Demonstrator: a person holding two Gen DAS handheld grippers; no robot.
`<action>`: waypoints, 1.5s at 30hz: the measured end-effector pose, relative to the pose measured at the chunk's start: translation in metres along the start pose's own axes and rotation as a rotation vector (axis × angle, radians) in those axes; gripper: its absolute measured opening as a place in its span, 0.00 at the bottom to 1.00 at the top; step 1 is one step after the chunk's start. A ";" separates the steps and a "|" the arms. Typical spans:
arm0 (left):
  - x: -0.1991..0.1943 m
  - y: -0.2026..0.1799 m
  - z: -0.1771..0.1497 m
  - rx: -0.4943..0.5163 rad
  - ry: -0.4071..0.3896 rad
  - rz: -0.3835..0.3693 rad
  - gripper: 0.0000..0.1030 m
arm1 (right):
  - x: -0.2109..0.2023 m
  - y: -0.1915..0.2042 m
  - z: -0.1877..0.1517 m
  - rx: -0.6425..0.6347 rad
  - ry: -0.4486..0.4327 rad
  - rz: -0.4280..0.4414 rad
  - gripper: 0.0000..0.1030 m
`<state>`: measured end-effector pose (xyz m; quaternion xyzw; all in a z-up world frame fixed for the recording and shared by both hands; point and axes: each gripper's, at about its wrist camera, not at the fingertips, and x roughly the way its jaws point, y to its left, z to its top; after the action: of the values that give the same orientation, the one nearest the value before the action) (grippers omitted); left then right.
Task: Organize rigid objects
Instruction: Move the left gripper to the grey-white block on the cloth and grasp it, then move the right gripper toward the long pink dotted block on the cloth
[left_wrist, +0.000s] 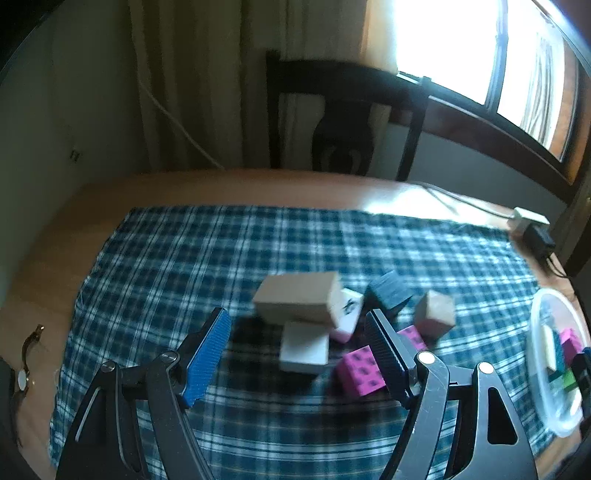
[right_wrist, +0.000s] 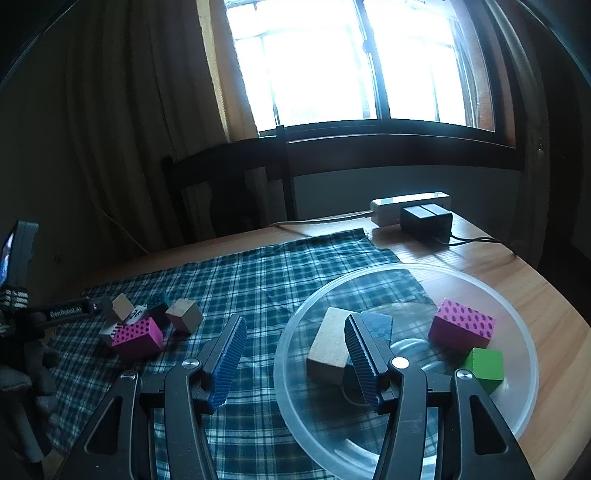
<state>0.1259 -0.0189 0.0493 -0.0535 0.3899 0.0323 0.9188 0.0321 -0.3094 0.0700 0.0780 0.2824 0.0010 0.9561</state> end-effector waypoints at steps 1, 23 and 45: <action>0.002 0.003 -0.001 -0.001 0.005 0.002 0.74 | 0.001 0.001 0.000 -0.001 0.003 0.001 0.57; 0.041 0.005 -0.021 0.032 0.096 -0.017 0.30 | 0.005 0.010 -0.005 -0.032 0.035 0.021 0.57; 0.000 0.027 -0.036 0.043 0.011 0.034 0.30 | 0.011 0.017 -0.009 -0.051 0.062 0.035 0.57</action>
<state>0.0972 0.0033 0.0225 -0.0273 0.3965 0.0393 0.9168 0.0375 -0.2910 0.0595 0.0586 0.3105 0.0275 0.9484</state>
